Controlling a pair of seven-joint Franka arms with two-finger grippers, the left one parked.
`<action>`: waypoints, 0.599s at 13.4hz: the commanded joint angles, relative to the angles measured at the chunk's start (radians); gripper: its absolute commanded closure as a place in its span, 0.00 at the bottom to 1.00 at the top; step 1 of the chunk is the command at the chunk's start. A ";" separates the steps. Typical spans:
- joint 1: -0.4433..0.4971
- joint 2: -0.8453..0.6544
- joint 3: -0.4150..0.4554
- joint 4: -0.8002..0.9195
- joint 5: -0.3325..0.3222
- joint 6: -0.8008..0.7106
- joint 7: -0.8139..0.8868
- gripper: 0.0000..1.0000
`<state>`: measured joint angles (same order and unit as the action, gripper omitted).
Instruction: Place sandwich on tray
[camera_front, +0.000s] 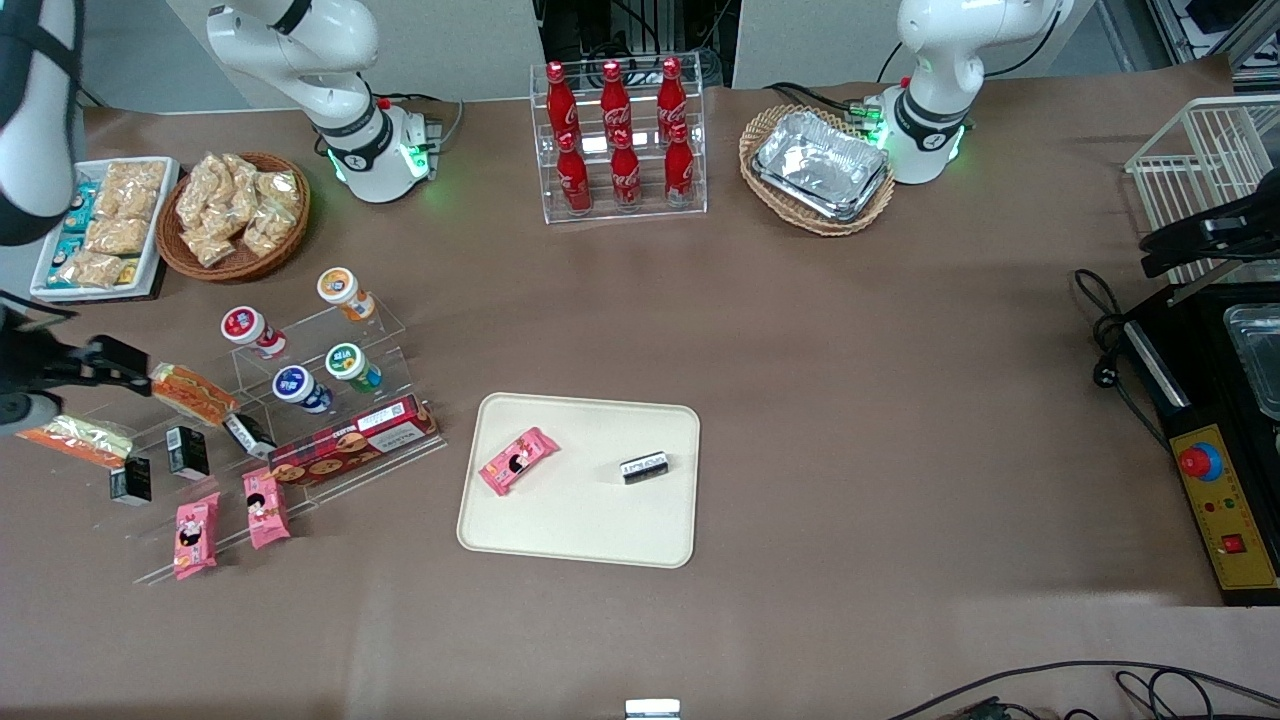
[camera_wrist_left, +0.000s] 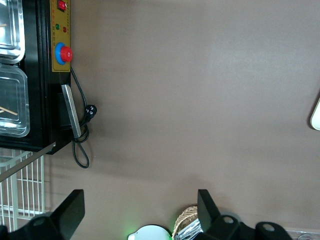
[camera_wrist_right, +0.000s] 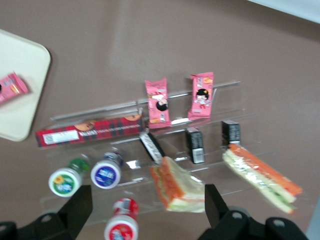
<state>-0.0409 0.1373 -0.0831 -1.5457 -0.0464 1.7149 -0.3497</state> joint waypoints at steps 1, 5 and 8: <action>-0.016 -0.019 -0.053 -0.007 -0.001 -0.018 -0.228 0.00; -0.115 -0.019 -0.057 -0.007 0.049 -0.047 -0.466 0.00; -0.168 -0.018 -0.057 -0.013 0.049 -0.098 -0.638 0.00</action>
<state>-0.1688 0.1315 -0.1435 -1.5459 -0.0162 1.6740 -0.8394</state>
